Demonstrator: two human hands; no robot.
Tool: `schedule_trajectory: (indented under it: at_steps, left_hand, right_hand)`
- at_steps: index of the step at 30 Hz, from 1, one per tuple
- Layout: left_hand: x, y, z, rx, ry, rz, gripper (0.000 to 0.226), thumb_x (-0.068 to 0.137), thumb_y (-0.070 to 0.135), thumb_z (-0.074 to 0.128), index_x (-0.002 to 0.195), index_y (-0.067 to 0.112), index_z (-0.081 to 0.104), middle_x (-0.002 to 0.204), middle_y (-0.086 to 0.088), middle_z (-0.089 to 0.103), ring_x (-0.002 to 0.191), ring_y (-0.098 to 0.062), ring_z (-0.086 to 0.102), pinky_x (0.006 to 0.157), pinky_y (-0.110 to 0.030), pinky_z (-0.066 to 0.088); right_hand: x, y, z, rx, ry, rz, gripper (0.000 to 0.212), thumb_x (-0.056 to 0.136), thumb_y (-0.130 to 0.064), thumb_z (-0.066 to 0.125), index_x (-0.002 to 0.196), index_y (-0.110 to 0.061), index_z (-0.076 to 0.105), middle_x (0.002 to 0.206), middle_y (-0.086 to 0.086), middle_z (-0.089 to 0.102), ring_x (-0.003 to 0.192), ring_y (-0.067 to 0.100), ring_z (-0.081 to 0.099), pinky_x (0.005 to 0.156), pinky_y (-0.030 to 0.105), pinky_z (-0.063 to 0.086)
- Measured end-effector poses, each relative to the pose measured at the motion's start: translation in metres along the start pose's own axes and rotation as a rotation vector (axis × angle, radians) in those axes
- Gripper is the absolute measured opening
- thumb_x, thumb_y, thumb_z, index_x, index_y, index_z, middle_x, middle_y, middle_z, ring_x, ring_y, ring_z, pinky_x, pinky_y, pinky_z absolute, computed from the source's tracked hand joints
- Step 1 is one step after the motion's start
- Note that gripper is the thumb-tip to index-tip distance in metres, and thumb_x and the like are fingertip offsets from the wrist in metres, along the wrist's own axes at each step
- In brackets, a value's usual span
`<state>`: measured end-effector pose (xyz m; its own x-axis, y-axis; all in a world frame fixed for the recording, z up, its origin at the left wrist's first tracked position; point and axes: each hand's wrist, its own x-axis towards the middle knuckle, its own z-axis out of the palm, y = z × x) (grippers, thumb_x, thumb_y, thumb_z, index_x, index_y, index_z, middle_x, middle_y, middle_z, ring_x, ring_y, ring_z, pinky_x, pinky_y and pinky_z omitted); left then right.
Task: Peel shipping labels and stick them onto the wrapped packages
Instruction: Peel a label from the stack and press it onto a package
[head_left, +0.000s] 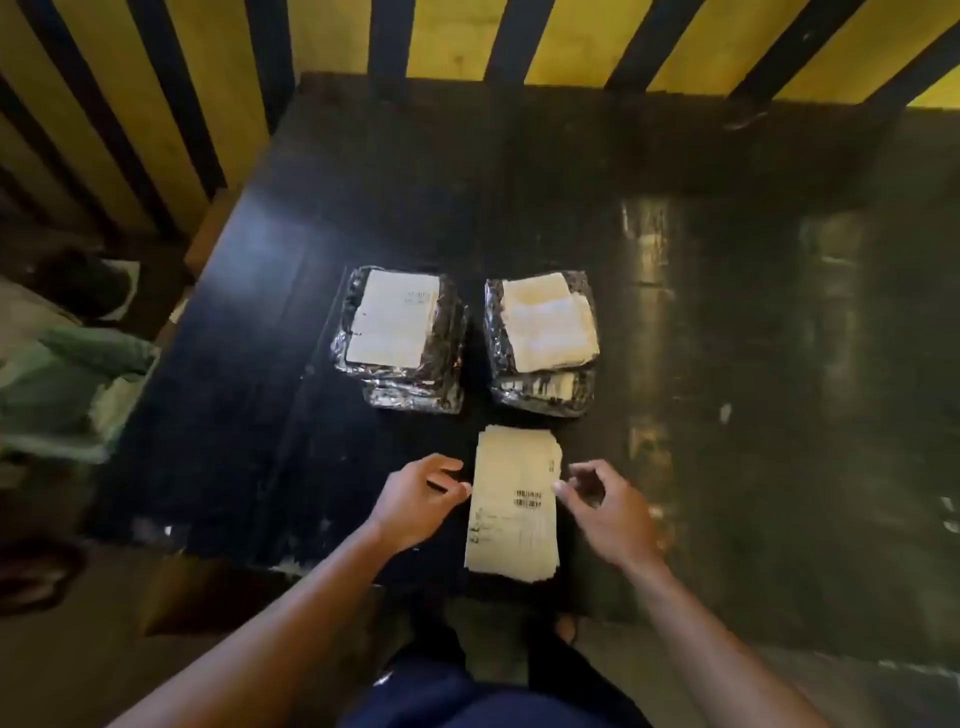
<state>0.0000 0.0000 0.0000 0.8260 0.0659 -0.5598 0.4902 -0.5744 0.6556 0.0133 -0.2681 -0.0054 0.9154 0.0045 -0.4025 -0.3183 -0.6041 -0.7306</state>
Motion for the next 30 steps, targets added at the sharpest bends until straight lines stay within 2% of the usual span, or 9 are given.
schedule_trajectory:
  at_steps: [3, 6, 8, 11, 13, 17, 21, 25, 30]
  left_hand:
    - [0.004, -0.01, 0.027, 0.008, -0.069, -0.127, 0.049, 0.097, 0.039, 0.075, 0.141, 0.024, 0.06, 0.113, 0.007, 0.077, 0.099, -0.005, 0.069, 0.086, -0.024, 0.055]
    - [0.011, -0.017, 0.047, -0.015, -0.034, -0.181, 0.049, 0.094, 0.039, 0.078, 0.138, 0.022, 0.061, 0.114, 0.003, 0.075, 0.099, -0.009, 0.071, 0.084, -0.028, 0.059]
    - [0.017, -0.016, 0.051, -0.002, 0.01, -0.188, 0.047, 0.092, 0.037, 0.08, 0.133, 0.021, 0.063, 0.106, 0.003, 0.075, 0.093, -0.009, 0.072, 0.081, -0.029, 0.061]
    - [0.021, -0.015, 0.055, 0.0, 0.02, -0.232, 0.046, 0.088, 0.035, 0.085, 0.127, 0.022, 0.063, 0.099, 0.004, 0.073, 0.088, -0.008, 0.071, 0.074, -0.026, 0.058]
    - [0.023, -0.014, 0.056, -0.007, 0.017, -0.247, 0.052, 0.084, 0.037, 0.088, 0.126, 0.024, 0.061, 0.098, 0.005, 0.072, 0.087, -0.008, 0.071, 0.071, -0.026, 0.057]
    - [0.025, -0.01, 0.059, 0.041, 0.04, -0.267, 0.057, 0.079, 0.043, 0.091, 0.12, 0.026, 0.057, 0.097, 0.006, 0.07, 0.087, -0.011, 0.071, 0.075, -0.034, 0.062]
    - [0.028, -0.007, 0.06, 0.01, 0.018, -0.299, 0.058, 0.079, 0.048, 0.089, 0.119, 0.024, 0.055, 0.099, 0.003, 0.072, 0.09, -0.014, 0.073, 0.084, -0.04, 0.064]
    - [0.031, -0.013, 0.055, -0.034, 0.021, -0.282, 0.048, 0.086, 0.043, 0.085, 0.122, 0.022, 0.061, 0.097, 0.002, 0.075, 0.089, -0.012, 0.074, 0.087, -0.041, 0.064]
    - [0.026, -0.01, 0.055, -0.013, 0.04, -0.297, 0.051, 0.085, 0.045, 0.085, 0.124, 0.023, 0.06, 0.103, 0.002, 0.074, 0.093, -0.012, 0.072, 0.085, -0.039, 0.063]
  right_hand:
    - [0.003, 0.009, 0.024, 0.057, -0.024, 0.24, 0.041, 0.08, -0.05, 0.087, 0.1, -0.021, 0.066, 0.092, -0.012, 0.071, 0.087, 0.009, 0.068, 0.064, 0.015, 0.043]
    - [0.009, 0.01, 0.041, 0.112, -0.032, 0.376, 0.051, 0.071, -0.054, 0.092, 0.096, -0.018, 0.066, 0.092, -0.008, 0.07, 0.08, 0.006, 0.063, 0.059, 0.019, 0.043]
    - [0.017, 0.011, 0.046, 0.152, -0.019, 0.435, 0.05, 0.069, -0.049, 0.095, 0.093, -0.015, 0.067, 0.092, -0.004, 0.071, 0.081, 0.009, 0.064, 0.06, 0.023, 0.045]
    - [0.025, 0.022, 0.051, 0.257, -0.022, 0.535, 0.037, 0.072, -0.035, 0.096, 0.084, -0.01, 0.072, 0.088, 0.004, 0.077, 0.085, 0.021, 0.072, 0.064, 0.028, 0.049]
    - [0.027, 0.027, 0.048, 0.327, -0.034, 0.556, 0.032, 0.073, -0.028, 0.095, 0.085, -0.009, 0.073, 0.091, 0.008, 0.079, 0.084, 0.023, 0.072, 0.066, 0.03, 0.051]
    - [0.025, 0.022, 0.044, 0.326, -0.077, 0.501, 0.048, 0.07, -0.03, 0.097, 0.1, -0.011, 0.065, 0.098, 0.001, 0.076, 0.085, 0.015, 0.071, 0.063, 0.026, 0.05]
    - [0.028, 0.023, 0.044, 0.346, -0.02, 0.527, 0.03, 0.075, -0.022, 0.094, 0.09, -0.007, 0.072, 0.099, 0.003, 0.079, 0.087, 0.016, 0.073, 0.064, 0.025, 0.052]
    - [0.03, 0.031, 0.04, 0.461, -0.015, 0.564, 0.02, 0.078, -0.018, 0.092, 0.082, -0.009, 0.075, 0.096, 0.003, 0.079, 0.092, 0.021, 0.075, 0.083, 0.039, 0.061]
    - [0.027, 0.037, 0.019, 0.589, 0.059, 0.568, 0.009, 0.091, -0.019, 0.081, 0.093, -0.011, 0.076, 0.108, 0.008, 0.079, 0.1, 0.025, 0.073, 0.093, 0.043, 0.059]
